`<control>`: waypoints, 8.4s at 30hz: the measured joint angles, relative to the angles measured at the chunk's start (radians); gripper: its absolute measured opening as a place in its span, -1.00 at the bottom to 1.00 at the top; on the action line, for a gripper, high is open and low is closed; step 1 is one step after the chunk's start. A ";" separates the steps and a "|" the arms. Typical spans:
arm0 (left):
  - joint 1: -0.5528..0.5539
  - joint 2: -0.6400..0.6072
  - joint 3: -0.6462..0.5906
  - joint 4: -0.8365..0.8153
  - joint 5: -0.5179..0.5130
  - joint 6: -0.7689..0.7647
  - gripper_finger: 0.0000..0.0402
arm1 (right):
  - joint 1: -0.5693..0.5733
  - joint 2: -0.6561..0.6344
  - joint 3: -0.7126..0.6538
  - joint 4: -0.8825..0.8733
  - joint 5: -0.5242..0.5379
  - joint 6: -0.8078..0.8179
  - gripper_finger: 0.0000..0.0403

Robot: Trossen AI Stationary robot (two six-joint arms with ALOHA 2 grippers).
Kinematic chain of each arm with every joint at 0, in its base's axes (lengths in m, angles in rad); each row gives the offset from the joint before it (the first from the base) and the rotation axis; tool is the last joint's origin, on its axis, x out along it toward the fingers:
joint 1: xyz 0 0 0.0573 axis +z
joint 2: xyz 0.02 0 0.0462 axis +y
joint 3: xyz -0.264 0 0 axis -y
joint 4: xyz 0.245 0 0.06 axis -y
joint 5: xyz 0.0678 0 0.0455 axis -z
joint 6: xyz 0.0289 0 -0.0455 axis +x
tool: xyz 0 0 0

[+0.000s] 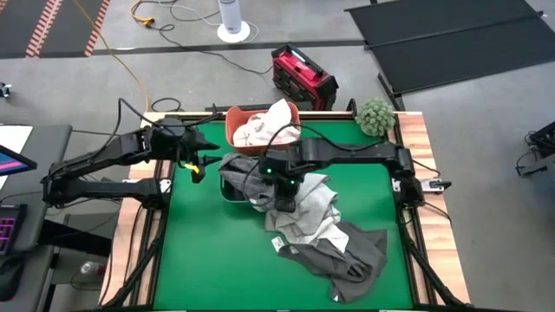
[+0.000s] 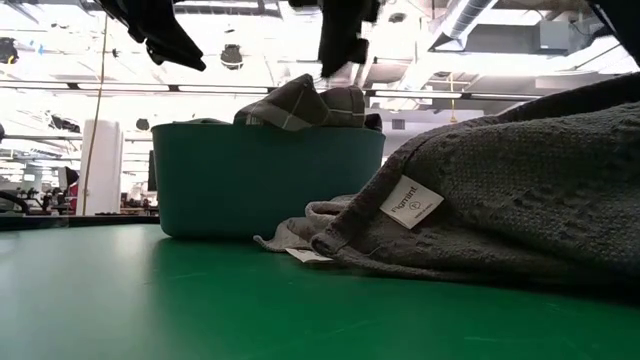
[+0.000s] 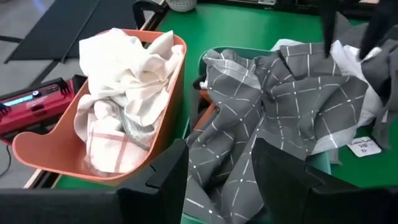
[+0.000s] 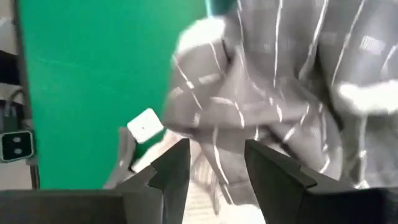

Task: Sort towels by color in basket
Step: Put the gray pattern towel into the green bin, then put the gray towel into the green bin

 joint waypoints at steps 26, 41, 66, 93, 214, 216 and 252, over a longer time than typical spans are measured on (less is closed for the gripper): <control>0.000 -0.064 0.000 -0.024 -0.050 -0.023 -0.17 | 0.091 0.094 0.001 0.125 0.320 -0.238 -0.89; 0.000 -0.079 0.000 -0.025 -0.055 -0.053 -0.17 | -0.067 0.109 -0.111 0.165 0.308 -0.124 -0.91; 0.000 0.095 -0.118 -0.018 0.000 -0.103 -0.17 | -0.117 0.121 -0.100 0.165 0.105 0.029 -0.03; -0.045 0.627 -0.144 0.298 0.021 -0.034 -0.17 | -0.050 -0.133 0.224 -0.100 0.240 0.105 0.54; -0.054 -0.068 0.015 0.318 -0.019 -0.288 -0.17 | -0.042 -0.246 -0.618 0.999 0.284 0.487 -0.84; -0.054 -0.055 0.015 0.262 -0.019 -0.296 -0.17 | -0.044 -0.201 -0.617 0.974 0.242 0.531 -0.84; -0.055 0.639 -0.061 0.264 0.010 -0.120 -0.17 | -0.013 -0.369 -0.365 0.164 0.163 0.337 -0.05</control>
